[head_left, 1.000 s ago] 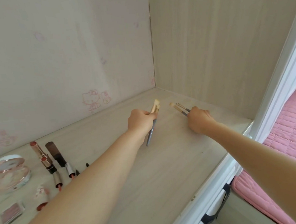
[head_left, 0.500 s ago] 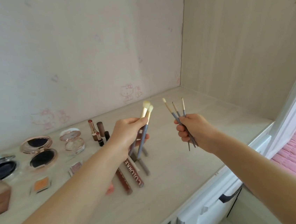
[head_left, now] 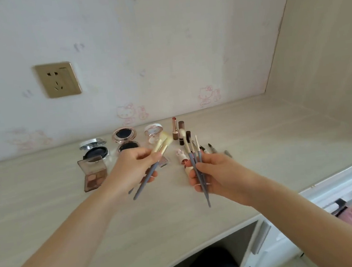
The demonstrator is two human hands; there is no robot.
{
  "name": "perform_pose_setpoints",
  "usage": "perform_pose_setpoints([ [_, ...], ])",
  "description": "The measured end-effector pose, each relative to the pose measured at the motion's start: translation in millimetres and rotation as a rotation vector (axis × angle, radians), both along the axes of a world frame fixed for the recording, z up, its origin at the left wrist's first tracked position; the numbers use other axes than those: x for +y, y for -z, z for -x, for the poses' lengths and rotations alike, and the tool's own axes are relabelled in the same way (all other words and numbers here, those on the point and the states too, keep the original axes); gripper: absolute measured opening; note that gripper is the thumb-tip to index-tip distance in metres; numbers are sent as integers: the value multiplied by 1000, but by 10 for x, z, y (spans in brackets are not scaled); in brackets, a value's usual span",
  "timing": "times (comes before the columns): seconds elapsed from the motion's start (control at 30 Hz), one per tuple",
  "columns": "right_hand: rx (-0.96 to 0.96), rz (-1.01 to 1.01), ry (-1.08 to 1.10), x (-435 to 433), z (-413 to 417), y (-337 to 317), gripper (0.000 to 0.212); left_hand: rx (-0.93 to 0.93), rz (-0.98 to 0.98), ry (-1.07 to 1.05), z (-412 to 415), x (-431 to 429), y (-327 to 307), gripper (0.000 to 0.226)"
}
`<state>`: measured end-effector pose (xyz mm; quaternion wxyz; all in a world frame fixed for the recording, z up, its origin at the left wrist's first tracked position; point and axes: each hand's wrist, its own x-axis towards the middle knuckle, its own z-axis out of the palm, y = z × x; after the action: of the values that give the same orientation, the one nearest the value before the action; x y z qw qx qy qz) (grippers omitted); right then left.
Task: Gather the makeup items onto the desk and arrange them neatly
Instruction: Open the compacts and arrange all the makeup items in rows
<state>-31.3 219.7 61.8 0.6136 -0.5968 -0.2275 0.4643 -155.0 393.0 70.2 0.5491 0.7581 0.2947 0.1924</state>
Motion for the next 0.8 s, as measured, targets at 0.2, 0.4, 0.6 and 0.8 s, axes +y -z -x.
perform_pose_setpoints([
  [0.2, 115, 44, -104, 240, 464, 117, 21, 245, -334, 22, 585, 309, 149, 27],
  [0.4, 253, 47, -150, 334, 773, 213, 19, 339, -629, -1, 810, 431, 299, 12],
  [0.6, 291, 93, -157, 339, 833, 241, 21, 285, -880, 47, 704, 351, 395, 11],
  [0.8, 349, 123, -114, 351, 836, 259, 20, 270, -1029, 28, 648, 248, 558, 21],
])
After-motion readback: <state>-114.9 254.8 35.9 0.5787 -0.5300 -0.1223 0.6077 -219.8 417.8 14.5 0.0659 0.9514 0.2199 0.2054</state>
